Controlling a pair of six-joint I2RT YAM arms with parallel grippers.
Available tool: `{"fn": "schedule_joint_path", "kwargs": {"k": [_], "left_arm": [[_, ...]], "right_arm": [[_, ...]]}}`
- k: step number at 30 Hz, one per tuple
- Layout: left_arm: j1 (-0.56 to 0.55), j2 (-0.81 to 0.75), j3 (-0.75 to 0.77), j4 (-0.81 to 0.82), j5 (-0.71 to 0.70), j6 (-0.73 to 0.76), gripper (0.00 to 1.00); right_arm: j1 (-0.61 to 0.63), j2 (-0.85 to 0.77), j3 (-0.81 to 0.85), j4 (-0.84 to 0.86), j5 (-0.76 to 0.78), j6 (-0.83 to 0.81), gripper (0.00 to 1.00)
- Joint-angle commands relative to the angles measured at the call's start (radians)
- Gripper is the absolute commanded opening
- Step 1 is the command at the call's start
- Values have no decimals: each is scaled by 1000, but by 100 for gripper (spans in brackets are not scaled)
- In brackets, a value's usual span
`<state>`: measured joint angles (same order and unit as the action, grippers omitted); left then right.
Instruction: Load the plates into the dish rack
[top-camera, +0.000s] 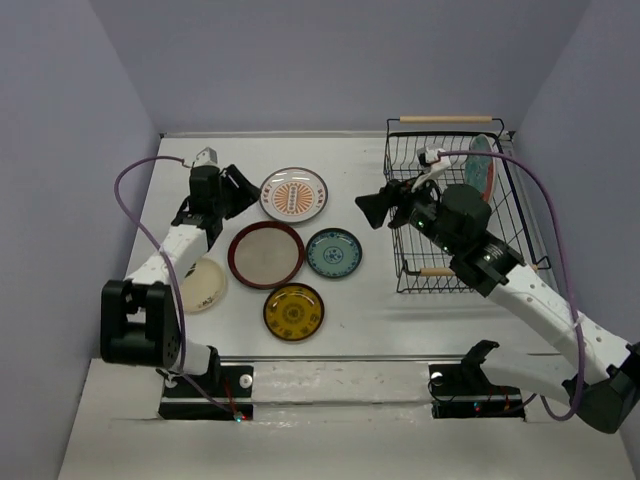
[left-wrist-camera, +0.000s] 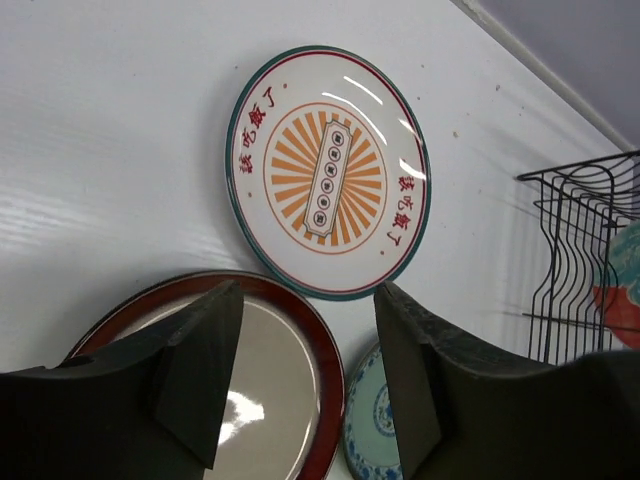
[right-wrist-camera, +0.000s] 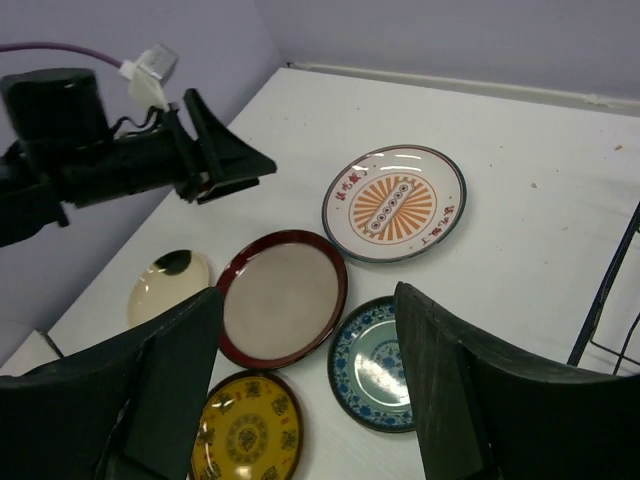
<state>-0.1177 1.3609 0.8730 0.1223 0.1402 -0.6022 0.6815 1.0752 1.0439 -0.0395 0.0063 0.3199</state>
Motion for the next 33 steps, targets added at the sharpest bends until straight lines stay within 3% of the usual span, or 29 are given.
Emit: {"fn": "schedule_joint_path", "kwargs": {"k": [1,6,12,22,26,29,30,33], "left_arm": [[0,125,174,47,-30,28,65],[6,337,317,-36,-31,113,61],[16,501,395,-23,2,153,53],[16,630,434,50,114,185,39],[18,664,443,65,125,171,39],[24,685,434,89,128,151,24],[32,687,426,103,136,139,10],[58,655,402,154,171,88,6]], "right_arm": [[0,-96,-70,43,-57,11,74],[0,-156,-102,-16,-89,15,74],[0,-204,-123,-33,-65,-8,74],[0,-163,-147,-23,-54,11,74],[0,-141,-143,-13,-77,25,74],[0,-138,-142,-7,-78,31,74],[0,-135,-140,-5,-80,31,74],[0,-126,-133,-5,-78,28,74]]}}
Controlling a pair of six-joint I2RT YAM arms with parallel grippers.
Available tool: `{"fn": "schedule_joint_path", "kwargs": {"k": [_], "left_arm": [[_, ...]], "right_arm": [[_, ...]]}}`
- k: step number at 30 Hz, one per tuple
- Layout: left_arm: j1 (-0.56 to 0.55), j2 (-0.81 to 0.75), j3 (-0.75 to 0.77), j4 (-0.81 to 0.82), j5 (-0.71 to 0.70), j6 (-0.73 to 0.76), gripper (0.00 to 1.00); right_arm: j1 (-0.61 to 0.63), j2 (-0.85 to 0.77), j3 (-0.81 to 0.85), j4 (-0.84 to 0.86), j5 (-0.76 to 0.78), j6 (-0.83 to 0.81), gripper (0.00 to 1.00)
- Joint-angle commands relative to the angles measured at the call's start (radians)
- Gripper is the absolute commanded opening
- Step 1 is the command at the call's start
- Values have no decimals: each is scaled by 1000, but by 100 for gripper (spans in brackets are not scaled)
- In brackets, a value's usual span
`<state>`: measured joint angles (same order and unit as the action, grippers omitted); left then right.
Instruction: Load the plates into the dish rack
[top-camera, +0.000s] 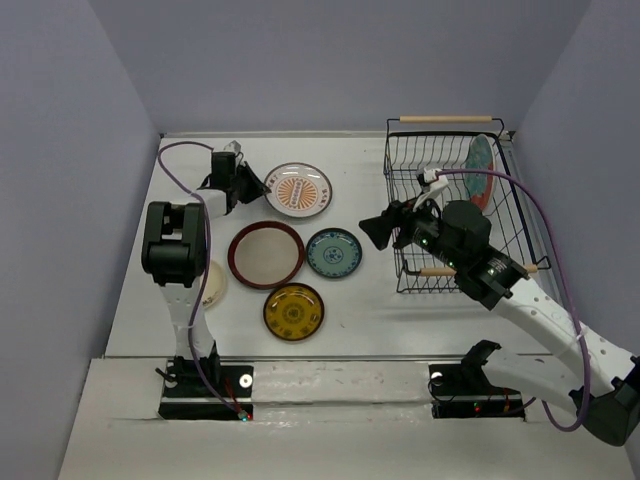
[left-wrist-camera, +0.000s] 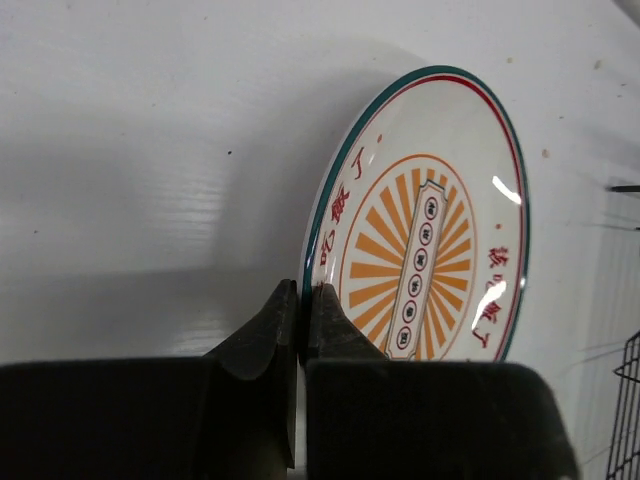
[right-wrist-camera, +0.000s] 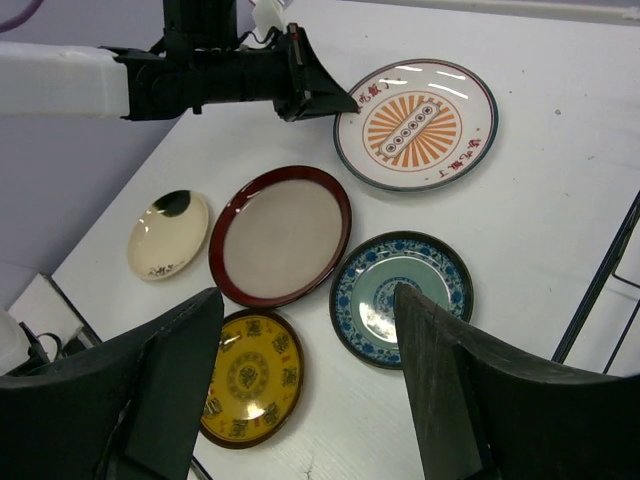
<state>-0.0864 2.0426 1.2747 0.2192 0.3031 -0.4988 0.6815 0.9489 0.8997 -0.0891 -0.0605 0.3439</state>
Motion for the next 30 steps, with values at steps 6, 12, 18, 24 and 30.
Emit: {"fn": "schedule_joint_path", "kwargs": {"k": [6,12,18,24,30], "left_arm": [[59,-238,-60,163,63,-98,6],[60,-435,-141,247,158,-184,6],[59,-706,-374,385,251,-316,6],[56,-904,-535,422,333,-343,6],[42,-1041,-620,428,410,-357,6]], "right_arm": [[0,96,88,35,-48,-36,89],[0,246,182,31,-70,-55,96],[-42,349,294,-3,-160,-79,97],[-174,367,355,-15,-350,-22,97],[-195,418,370,-20,-426,39,95]]}}
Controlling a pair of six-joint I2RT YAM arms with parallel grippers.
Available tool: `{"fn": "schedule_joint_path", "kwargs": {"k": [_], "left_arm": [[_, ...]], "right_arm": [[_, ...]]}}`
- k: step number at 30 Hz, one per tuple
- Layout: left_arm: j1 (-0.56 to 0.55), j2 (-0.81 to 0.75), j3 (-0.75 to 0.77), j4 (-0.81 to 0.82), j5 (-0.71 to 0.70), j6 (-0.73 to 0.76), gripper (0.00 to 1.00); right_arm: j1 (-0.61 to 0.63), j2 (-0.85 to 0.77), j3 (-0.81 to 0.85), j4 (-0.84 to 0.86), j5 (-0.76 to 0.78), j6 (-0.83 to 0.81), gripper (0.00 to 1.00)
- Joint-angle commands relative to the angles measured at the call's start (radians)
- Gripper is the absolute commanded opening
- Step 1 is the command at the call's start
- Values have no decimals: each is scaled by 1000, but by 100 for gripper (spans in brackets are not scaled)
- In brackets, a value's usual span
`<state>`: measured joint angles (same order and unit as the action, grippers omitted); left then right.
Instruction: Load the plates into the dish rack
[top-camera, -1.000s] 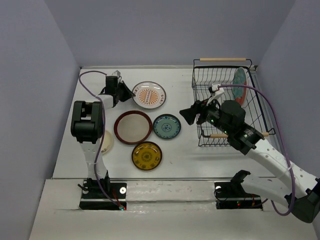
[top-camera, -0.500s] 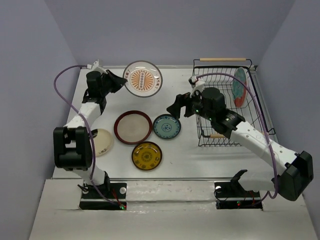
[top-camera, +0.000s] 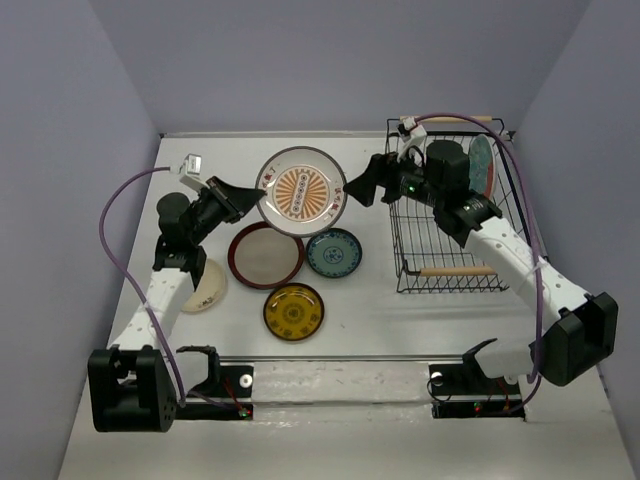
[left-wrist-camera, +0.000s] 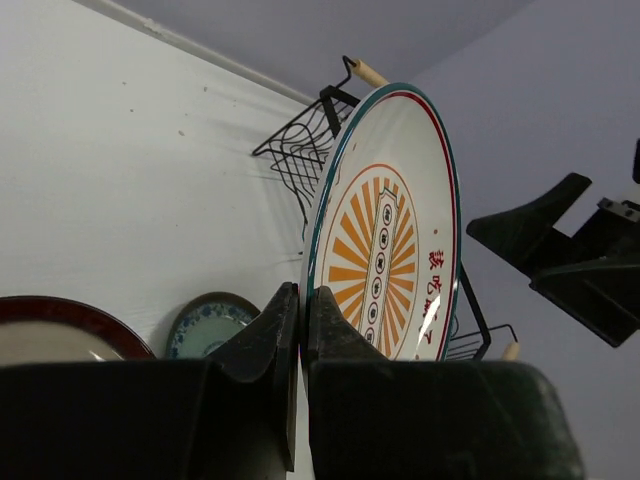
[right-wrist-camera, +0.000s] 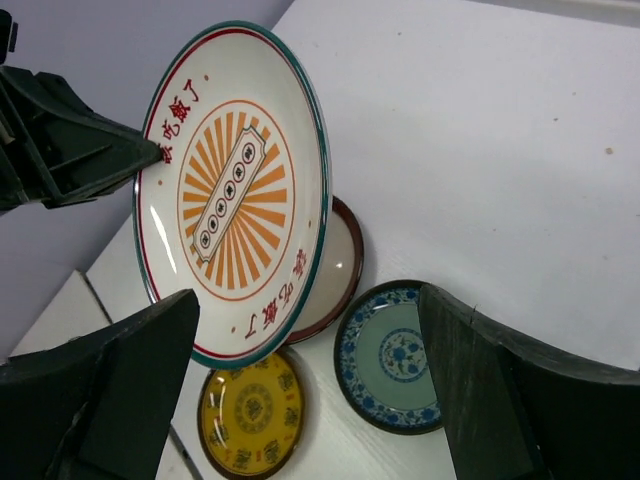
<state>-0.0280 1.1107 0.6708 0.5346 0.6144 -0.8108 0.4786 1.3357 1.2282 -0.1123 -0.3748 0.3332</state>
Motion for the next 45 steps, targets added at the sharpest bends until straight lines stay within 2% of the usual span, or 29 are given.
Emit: {"fn": "schedule_joint_path", "kwargs": {"k": [1,6,8,9,10,12,13,14,16,17,20,22,23,26,27,30,32,38,45], "left_arm": [[-19,-120,-19,113,107,-47,6],[-39,-172,-33,114,143,-42,6],[-49,-176,-37,114,160,-34,6],[-52,-181,-46,114,174,-31,6],[-52,-181,-53,113,174,-31,6],[-52,-196,-69,107,182,-16,11],[-52,-204,-76,90,180,-8,16],[-52,-218,-80,81,177,10,29],[-52,-235,-88,42,174,42,45],[-52,-242,-88,-16,176,64,62],[-58,-288,-79,-186,139,191,86],[-91,-339,-70,-308,46,301,94],[-110,-369,-70,-340,-20,330,99],[-195,-405,-56,-442,-108,430,99],[-217,-417,-42,-465,-158,450,99],[-276,-442,-28,-509,-211,489,99],[-276,-454,-27,-513,-219,495,99],[-277,-494,-30,-513,-220,487,99],[-277,-506,-34,-507,-196,480,99]], "right_arm": [[8,40,43,3,-124,59,94],[8,74,43,34,-228,96,92],[8,91,45,46,-269,104,87],[8,91,42,65,-291,118,72],[8,91,39,65,-291,125,63],[8,79,30,97,-290,145,34],[8,73,27,102,-279,156,10],[8,68,25,100,-247,156,7],[-3,48,24,100,-219,158,7],[-29,40,24,97,-207,156,7],[-110,-3,25,60,-124,130,7],[-153,-38,57,-13,-58,77,7],[-181,-50,95,-76,55,49,7],[-193,-72,163,-151,287,-75,7],[-202,-73,210,-188,470,-106,7],[-202,-49,250,-196,754,-241,7],[-202,-24,270,-196,874,-325,7],[-241,75,251,-170,1010,-470,7],[-327,166,215,-138,988,-500,7]]}}
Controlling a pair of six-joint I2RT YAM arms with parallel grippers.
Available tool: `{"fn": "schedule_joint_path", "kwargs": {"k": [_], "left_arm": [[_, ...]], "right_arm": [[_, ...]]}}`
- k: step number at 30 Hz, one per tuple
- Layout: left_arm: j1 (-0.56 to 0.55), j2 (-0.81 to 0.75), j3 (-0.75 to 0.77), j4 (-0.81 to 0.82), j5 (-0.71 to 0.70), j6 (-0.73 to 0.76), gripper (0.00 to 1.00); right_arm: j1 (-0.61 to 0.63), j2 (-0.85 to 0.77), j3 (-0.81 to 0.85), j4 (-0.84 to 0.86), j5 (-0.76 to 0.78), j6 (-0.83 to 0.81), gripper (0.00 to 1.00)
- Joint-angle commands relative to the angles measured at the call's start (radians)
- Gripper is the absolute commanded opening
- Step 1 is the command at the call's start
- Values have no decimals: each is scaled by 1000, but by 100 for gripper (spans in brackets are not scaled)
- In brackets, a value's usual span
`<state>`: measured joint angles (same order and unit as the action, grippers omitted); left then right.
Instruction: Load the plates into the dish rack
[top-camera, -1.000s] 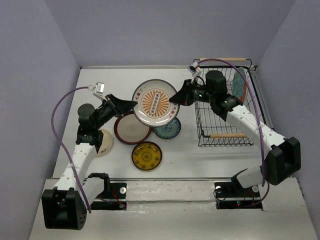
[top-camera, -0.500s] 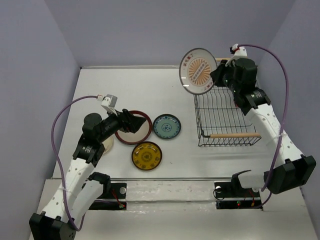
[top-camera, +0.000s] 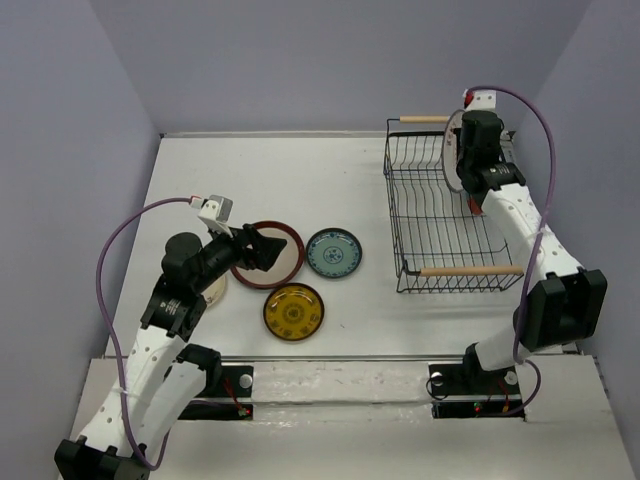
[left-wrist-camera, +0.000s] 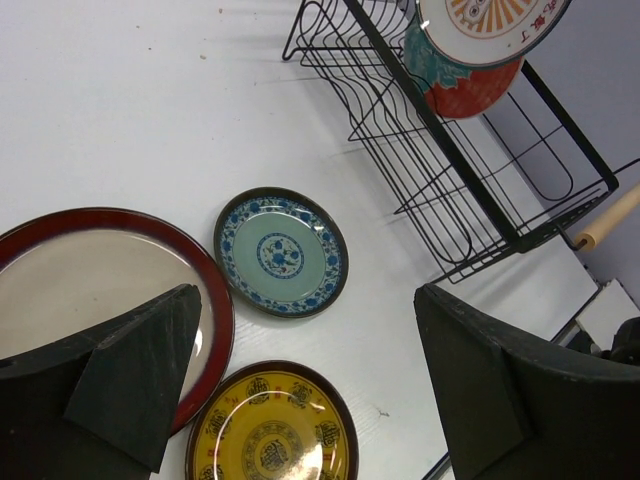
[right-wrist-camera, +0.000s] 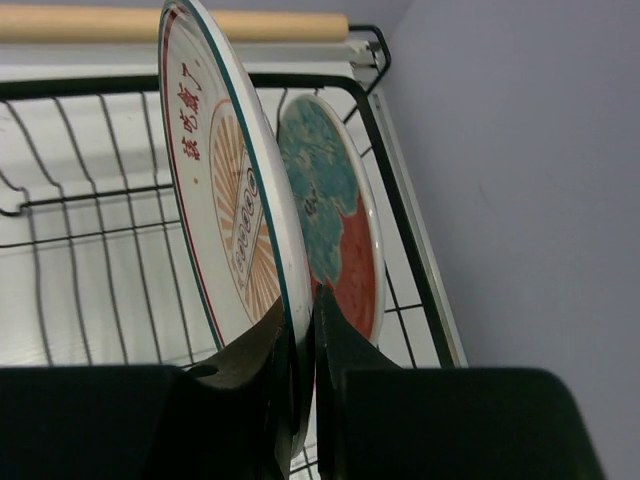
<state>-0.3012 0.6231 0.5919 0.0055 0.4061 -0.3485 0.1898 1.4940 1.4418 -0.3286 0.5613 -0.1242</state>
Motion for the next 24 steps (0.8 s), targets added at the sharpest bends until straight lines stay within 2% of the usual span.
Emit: {"fn": "schedule_joint_path", "kwargs": {"k": [1,24], "left_arm": [[-4,-20,45,22,13,17,99],[-4,-17,40,30,28,13,99]], "right_arm": [[-50,17,-6,79,48,-37,7],[-135,201,-14,135,-31,-68,7]]}}
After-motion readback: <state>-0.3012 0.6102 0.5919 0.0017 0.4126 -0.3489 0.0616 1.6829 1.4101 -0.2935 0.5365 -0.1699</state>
